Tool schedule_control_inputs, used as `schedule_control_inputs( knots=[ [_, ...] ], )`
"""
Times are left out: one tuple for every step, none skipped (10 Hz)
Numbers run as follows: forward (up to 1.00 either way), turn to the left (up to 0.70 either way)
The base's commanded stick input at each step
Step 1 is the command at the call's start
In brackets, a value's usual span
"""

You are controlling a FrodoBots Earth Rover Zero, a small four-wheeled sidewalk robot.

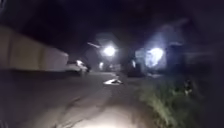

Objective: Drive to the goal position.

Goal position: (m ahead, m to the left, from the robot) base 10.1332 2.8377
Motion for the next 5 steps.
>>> schedule_control_inputs(
  knots=[
    [0.7, -0.35],
    [0.7, -0.35],
    [0.7, -0.26],
    [0.7, -0.05],
    [0.7, 0.03]
  ],
)
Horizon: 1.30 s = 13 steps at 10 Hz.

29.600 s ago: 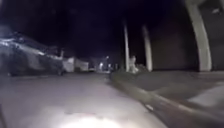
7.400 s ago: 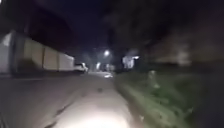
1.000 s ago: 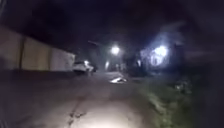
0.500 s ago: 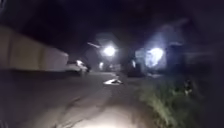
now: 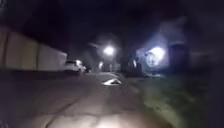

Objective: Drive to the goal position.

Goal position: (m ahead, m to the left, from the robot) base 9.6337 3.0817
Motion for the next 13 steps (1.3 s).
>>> schedule_control_inputs(
  knots=[
    [0.7, 0.03],
    [0.7, 0.03],
    [0.7, 0.03],
    [0.7, 0.03],
    [0.7, -0.03],
    [0.7, -0.35],
    [0.7, -0.29],
    [0.7, -0.07],
    [0.7, 0.03],
    [0.7, 0.03],
    [0.7, -0.17],
    [0.7, -0.35],
    [0.7, -0.35]
  ],
)
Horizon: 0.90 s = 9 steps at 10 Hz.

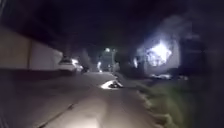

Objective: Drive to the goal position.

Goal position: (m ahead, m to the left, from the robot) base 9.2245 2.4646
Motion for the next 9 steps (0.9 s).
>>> schedule_control_inputs(
  knots=[
    [0.7, -0.1],
    [0.7, 0.03],
    [0.7, 0.03],
    [0.7, 0.03],
    [0.7, 0.03],
    [0.7, 0.03],
    [0.7, 0.03],
    [0.7, 0.03],
    [0.7, 0.03]
  ],
)
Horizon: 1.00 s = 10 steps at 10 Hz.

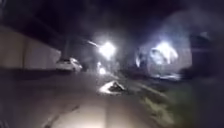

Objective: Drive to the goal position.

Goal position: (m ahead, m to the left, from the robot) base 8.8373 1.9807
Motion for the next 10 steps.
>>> schedule_control_inputs(
  knots=[
    [0.7, 0.03],
    [0.7, 0.03],
    [0.7, 0.03],
    [0.7, 0.03],
    [0.7, 0.03],
    [0.7, 0.03],
    [0.7, 0.03],
    [0.7, 0.03],
    [0.7, 0.03],
    [0.7, 0.03]
  ],
)
